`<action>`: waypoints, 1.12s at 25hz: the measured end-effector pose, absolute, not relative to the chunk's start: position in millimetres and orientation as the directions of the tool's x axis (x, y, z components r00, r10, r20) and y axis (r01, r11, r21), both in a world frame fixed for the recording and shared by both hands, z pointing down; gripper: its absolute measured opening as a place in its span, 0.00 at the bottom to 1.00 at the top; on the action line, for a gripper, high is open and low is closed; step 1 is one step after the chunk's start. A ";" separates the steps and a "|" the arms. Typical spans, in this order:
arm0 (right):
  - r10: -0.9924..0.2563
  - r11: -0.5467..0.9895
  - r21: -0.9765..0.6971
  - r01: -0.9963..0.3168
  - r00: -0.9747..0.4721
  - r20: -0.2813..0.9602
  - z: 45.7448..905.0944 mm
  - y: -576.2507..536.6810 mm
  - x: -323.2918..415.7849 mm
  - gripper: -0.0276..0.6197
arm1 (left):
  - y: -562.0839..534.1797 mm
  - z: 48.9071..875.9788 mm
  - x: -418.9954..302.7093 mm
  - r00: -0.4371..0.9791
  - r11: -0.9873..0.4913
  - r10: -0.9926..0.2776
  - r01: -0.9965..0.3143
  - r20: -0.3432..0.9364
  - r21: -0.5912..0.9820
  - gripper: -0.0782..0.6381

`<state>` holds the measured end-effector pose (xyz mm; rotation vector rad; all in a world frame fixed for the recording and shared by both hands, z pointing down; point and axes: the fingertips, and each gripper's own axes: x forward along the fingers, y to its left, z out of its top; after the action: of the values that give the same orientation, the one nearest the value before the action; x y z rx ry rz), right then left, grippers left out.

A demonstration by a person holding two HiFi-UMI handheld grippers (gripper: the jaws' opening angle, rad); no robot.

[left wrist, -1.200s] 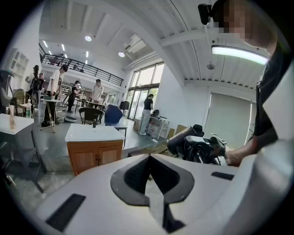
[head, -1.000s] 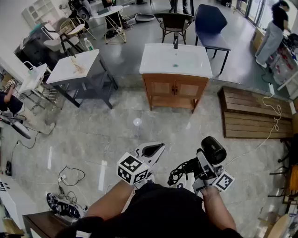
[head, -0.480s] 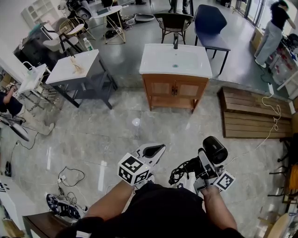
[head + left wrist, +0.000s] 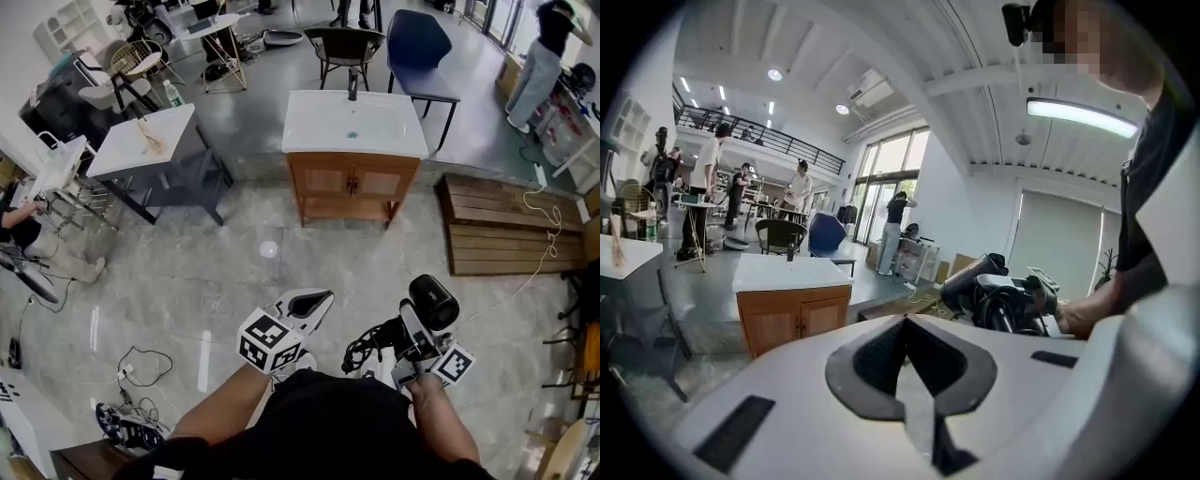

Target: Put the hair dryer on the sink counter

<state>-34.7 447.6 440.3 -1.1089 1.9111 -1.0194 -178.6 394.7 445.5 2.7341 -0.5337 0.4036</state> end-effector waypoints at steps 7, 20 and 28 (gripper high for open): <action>-0.915 0.318 -0.866 -0.385 -0.365 -0.174 436.3 430.6 -66.3 0.29 | 376.2 451.2 -211.7 0.900 -0.888 -0.279 -0.375 0.336 0.266 0.11; -0.933 0.278 -0.858 -0.431 -0.335 -0.134 442.0 415.4 -98.4 0.29 | 360.4 469.5 -253.3 0.907 -0.887 -0.246 -0.353 0.342 0.299 0.11; -0.926 0.289 -0.856 -0.428 -0.352 -0.137 440.6 385.6 -92.2 0.29 | 336.3 471.9 -250.3 0.901 -0.876 -0.270 -0.376 0.339 0.301 0.11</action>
<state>-92.2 385.6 440.6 -1.2094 1.9114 -0.9821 -250.3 336.3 471.9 2.7018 -0.4759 0.4088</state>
